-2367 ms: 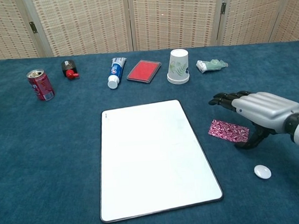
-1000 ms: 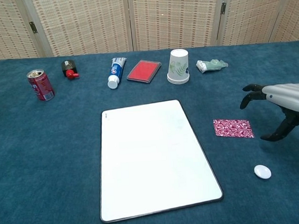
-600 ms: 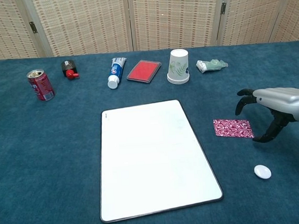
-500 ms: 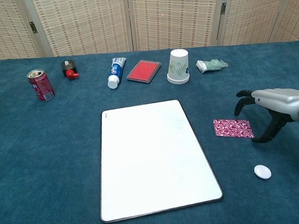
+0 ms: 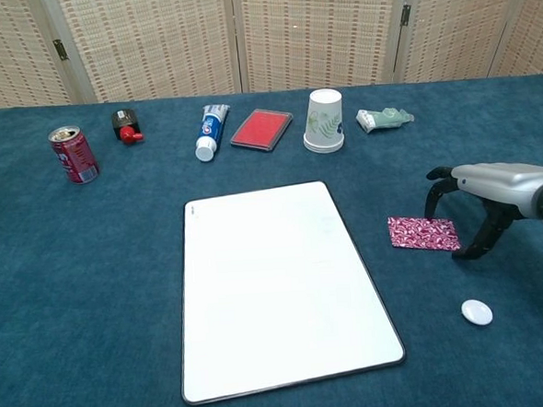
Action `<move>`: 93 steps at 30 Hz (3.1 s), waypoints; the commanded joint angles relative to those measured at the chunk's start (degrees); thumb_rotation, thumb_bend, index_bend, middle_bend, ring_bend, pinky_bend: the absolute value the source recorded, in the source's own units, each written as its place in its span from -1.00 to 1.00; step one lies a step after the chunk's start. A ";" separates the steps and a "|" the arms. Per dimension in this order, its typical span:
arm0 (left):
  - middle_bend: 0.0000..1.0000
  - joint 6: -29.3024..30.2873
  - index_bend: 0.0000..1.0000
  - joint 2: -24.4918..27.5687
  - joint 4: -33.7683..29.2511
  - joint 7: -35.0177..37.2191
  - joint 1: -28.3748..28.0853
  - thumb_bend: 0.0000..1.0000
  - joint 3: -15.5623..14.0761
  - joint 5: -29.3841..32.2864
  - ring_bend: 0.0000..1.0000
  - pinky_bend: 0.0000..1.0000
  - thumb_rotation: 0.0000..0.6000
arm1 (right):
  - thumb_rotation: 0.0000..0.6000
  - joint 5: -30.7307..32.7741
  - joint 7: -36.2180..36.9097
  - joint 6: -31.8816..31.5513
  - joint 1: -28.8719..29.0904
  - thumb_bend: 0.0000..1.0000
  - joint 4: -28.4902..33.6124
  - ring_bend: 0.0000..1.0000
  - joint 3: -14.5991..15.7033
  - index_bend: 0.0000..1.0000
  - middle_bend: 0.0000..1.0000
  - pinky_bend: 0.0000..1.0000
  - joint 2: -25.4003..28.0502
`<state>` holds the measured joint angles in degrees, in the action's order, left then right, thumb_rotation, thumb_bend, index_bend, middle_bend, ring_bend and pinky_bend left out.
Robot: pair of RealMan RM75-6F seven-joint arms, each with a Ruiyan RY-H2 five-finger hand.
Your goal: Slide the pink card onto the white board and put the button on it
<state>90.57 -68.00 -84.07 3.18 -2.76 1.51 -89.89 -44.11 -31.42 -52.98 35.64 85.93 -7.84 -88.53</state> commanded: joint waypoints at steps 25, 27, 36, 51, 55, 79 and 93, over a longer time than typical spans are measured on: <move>-0.85 -0.16 -0.79 -0.07 0.29 0.03 -0.02 -0.72 0.03 0.20 -0.83 -1.00 1.00 | 1.00 1.87 0.84 -0.33 2.03 -0.46 -1.05 -1.00 1.42 -0.32 -0.93 -1.00 -0.60; -0.85 -0.16 -0.79 -0.10 0.38 0.12 -0.01 -0.72 0.05 0.25 -0.83 -1.00 1.00 | 1.00 1.94 0.92 -0.41 2.16 -0.46 -1.10 -1.00 1.41 -0.29 -0.93 -1.00 -0.73; -0.85 -0.12 -0.79 -0.21 0.63 0.35 0.07 -0.72 -0.03 0.22 -0.83 -1.00 1.00 | 1.00 1.82 1.11 -1.02 2.24 -0.46 -1.13 -1.00 1.82 -0.17 -0.90 -1.00 -0.90; -0.85 0.18 -0.79 -0.28 0.71 0.49 0.19 -0.72 -0.04 0.04 -0.83 -1.00 1.00 | 1.00 -1.82 4.48 -2.86 0.62 -0.46 2.05 -1.00 2.12 -0.16 -0.88 -1.00 1.85; -0.85 0.17 -0.79 -0.15 0.52 0.35 0.18 -0.72 0.01 0.10 -0.83 -1.00 1.00 | 1.00 -3.60 5.37 -3.14 0.40 -0.46 4.15 -1.00 2.06 -0.16 -0.88 -1.00 3.11; -0.85 0.57 -0.79 0.12 0.48 0.32 0.83 -0.72 -0.15 0.44 -0.83 -1.00 1.00 | 1.00 4.32 -9.64 -2.24 14.07 -0.46 5.53 -1.00 -1.56 -0.27 -0.88 -1.00 -7.49; -0.85 0.39 -0.79 -0.01 -0.55 -0.64 0.20 -0.72 0.00 -0.46 -0.83 -1.00 1.00 | 1.00 -6.91 -2.00 -5.97 8.26 -0.46 12.77 -1.00 4.15 -0.94 -0.90 -1.00 0.94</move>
<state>90.90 -68.04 -84.51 2.65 -2.50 1.50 -90.25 -47.99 -35.57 -57.76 45.78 96.55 -5.33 -89.90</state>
